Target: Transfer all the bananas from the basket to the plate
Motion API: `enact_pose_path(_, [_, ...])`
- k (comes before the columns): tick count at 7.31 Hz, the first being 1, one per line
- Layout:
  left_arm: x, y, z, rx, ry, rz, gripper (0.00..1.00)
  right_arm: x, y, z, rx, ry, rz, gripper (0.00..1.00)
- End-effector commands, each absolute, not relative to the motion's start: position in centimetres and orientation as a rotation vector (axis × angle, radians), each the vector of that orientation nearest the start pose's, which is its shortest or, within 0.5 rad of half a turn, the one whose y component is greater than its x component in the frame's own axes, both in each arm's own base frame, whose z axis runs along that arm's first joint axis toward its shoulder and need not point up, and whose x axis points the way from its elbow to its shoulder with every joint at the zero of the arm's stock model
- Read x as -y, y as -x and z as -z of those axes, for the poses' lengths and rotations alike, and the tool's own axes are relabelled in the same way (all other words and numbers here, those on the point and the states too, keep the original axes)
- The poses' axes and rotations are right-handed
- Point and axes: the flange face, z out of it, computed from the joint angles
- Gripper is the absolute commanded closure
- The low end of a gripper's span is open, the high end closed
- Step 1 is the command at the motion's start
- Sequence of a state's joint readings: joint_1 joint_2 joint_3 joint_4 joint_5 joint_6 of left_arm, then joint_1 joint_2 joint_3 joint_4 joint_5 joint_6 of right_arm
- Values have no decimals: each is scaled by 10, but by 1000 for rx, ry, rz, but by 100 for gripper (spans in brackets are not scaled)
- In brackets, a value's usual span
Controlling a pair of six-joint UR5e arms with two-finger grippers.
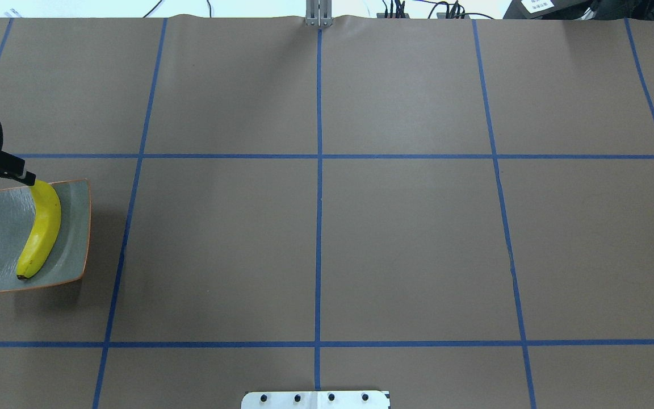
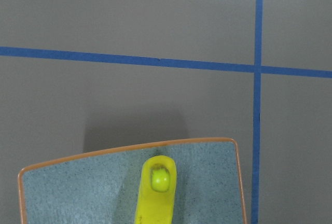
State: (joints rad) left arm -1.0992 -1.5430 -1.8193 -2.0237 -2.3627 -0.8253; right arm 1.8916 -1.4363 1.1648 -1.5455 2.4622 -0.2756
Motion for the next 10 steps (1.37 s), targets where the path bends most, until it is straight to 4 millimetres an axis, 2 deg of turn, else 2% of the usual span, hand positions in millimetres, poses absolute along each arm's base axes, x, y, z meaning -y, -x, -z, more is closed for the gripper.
enact_pose_path(1, [469,-170,-488,-998,-57,51,0,504,-220,-725,912,-44,-161,100])
enact_pose_path(2, [471,-173,-480,-1005,-64,46,0,526,-192,-693,904,-39,-159,100])
enact_pose_path(3, [478,-179,-464,-1029,-77,59,0,539,-165,-666,908,-31,-166,100])
enact_pose_path(4, [488,-186,-445,-1062,-101,65,0,556,-120,-639,923,-26,-100,100])
enact_pose_path(5, [502,-195,-426,-1087,-123,63,0,565,-87,-615,931,-19,-83,100])
enact_pose_path(7, [529,-210,-379,-1136,-148,77,0,570,-19,-551,976,6,-77,100])
enact_pose_path(8, [539,-227,-351,-1162,-161,57,0,566,24,-510,1009,5,-29,100])
enact_pose_path(9, [541,-262,-320,-1193,-161,5,0,563,66,-468,1023,28,-42,100])
enact_pose_path(10, [536,-297,-290,-1224,-153,-50,0,576,101,-421,1051,41,-94,100])
